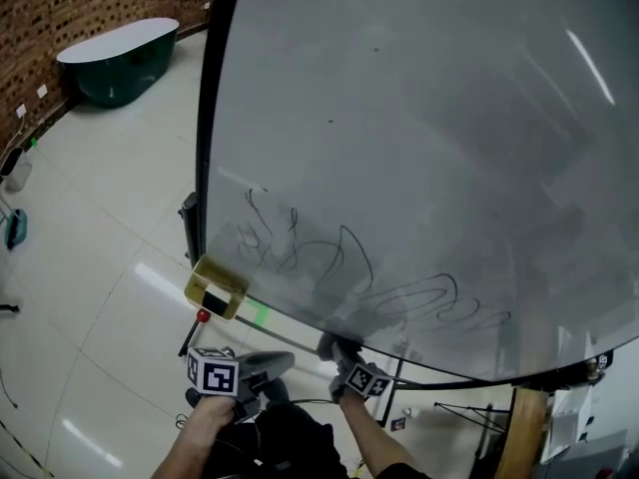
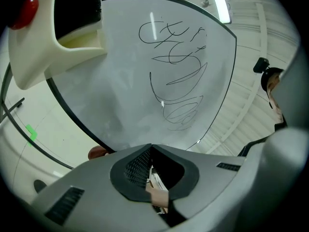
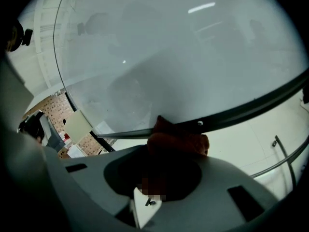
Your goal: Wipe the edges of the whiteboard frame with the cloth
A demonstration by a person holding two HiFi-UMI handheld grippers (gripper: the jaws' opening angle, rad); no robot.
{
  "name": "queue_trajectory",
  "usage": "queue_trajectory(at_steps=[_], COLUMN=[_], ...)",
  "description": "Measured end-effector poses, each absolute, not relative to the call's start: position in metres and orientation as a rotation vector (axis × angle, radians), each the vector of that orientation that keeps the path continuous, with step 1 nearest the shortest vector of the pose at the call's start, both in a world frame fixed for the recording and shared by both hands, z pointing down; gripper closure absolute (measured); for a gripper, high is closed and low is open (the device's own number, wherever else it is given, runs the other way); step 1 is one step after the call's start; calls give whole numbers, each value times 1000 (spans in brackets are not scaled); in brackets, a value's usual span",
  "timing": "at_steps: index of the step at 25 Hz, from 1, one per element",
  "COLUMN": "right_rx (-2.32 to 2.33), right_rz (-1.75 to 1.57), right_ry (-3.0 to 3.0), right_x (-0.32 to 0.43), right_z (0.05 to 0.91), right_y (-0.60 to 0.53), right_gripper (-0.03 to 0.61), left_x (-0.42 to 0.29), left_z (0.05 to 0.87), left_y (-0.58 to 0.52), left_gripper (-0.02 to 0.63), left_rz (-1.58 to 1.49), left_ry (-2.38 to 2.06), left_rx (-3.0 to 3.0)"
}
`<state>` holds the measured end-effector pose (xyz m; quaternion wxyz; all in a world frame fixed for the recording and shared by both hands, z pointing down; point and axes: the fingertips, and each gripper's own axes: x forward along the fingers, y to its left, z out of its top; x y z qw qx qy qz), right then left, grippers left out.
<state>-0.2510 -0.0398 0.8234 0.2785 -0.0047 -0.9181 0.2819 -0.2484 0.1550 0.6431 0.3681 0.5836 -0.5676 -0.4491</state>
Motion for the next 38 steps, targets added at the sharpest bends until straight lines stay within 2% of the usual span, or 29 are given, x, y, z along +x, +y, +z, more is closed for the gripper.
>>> queue_trajectory(at_steps=[19, 38], right_rx=[-17, -6], right_rz=[771, 1006], right_ry=[-2468, -2518], right_x=[-295, -332], right_z=[823, 816], right_y=[24, 65], right_gripper=[503, 503], left_x=[-246, -282], left_z=[643, 649], left_y=[189, 181], left_gripper=[624, 624], left_rz=[-1150, -930], left_ry=[-1350, -1255], left_rx=[1532, 1602])
